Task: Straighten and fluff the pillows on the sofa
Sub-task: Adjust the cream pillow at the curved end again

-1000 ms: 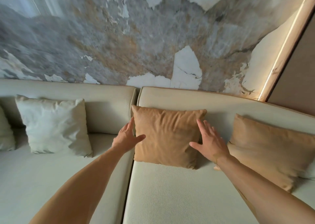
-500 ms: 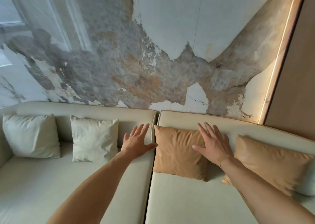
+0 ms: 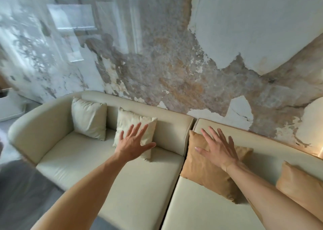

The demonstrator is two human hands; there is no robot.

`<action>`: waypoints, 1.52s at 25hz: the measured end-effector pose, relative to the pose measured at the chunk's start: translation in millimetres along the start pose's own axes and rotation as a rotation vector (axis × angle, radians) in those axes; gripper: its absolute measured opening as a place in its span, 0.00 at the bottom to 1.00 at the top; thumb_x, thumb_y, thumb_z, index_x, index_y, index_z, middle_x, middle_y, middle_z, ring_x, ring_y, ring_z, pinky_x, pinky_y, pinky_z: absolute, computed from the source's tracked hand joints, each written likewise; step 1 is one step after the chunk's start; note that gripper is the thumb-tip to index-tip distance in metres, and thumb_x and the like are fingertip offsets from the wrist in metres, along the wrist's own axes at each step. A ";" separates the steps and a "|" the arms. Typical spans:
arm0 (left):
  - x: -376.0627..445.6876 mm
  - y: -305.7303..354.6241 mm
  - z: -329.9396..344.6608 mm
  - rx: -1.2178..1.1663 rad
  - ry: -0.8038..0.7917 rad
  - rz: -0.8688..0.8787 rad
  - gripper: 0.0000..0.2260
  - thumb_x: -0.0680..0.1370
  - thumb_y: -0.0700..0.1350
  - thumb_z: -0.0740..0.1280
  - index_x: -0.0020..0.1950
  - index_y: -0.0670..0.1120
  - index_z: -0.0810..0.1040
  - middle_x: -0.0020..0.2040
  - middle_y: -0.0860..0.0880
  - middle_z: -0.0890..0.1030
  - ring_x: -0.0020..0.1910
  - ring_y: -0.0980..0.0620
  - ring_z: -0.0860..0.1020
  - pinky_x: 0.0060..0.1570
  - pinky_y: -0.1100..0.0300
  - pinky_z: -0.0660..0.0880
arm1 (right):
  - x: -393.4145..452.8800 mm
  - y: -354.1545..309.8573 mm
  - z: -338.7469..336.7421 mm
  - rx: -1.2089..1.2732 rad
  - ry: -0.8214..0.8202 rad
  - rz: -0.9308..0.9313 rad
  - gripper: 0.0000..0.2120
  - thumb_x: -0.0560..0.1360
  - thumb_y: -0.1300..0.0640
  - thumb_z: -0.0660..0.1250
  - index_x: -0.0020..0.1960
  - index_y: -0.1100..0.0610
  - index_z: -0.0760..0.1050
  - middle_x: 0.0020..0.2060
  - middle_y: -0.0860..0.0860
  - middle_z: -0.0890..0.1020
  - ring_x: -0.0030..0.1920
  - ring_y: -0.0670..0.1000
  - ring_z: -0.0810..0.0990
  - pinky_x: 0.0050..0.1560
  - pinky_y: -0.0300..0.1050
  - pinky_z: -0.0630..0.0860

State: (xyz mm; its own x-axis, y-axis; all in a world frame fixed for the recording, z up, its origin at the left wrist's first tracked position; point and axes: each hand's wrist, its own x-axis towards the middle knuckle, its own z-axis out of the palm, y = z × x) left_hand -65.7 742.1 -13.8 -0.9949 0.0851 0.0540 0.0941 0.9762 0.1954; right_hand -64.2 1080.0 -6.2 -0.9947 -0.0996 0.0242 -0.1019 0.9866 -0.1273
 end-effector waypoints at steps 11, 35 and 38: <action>-97.4 -191.4 -49.3 0.037 0.173 -0.342 0.44 0.66 0.79 0.46 0.79 0.61 0.49 0.81 0.54 0.52 0.79 0.49 0.51 0.74 0.41 0.51 | 54.2 -181.0 10.7 0.067 -0.018 -0.327 0.38 0.72 0.27 0.50 0.78 0.40 0.47 0.79 0.45 0.48 0.78 0.53 0.44 0.74 0.65 0.47; 87.2 -546.8 -94.3 -0.060 0.112 -0.282 0.44 0.67 0.78 0.47 0.80 0.59 0.51 0.81 0.53 0.53 0.79 0.50 0.51 0.74 0.44 0.51 | 270.4 -512.4 90.6 0.070 0.016 -0.182 0.38 0.72 0.28 0.51 0.78 0.40 0.48 0.79 0.46 0.50 0.78 0.54 0.44 0.73 0.65 0.46; 130.7 -574.2 -98.4 -0.059 0.086 -0.272 0.45 0.67 0.78 0.47 0.80 0.59 0.50 0.81 0.53 0.53 0.79 0.50 0.50 0.75 0.43 0.50 | 318.8 -535.5 98.9 0.101 0.011 -0.166 0.38 0.72 0.28 0.51 0.78 0.40 0.48 0.79 0.47 0.50 0.78 0.54 0.44 0.73 0.66 0.46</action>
State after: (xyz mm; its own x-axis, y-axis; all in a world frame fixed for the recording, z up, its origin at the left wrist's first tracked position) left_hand -246.1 173.1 -22.6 -0.9774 -0.1981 0.0740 -0.1715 0.9473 0.2705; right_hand -327.8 507.1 -28.3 -0.9639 -0.2583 0.0641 -0.2661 0.9386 -0.2197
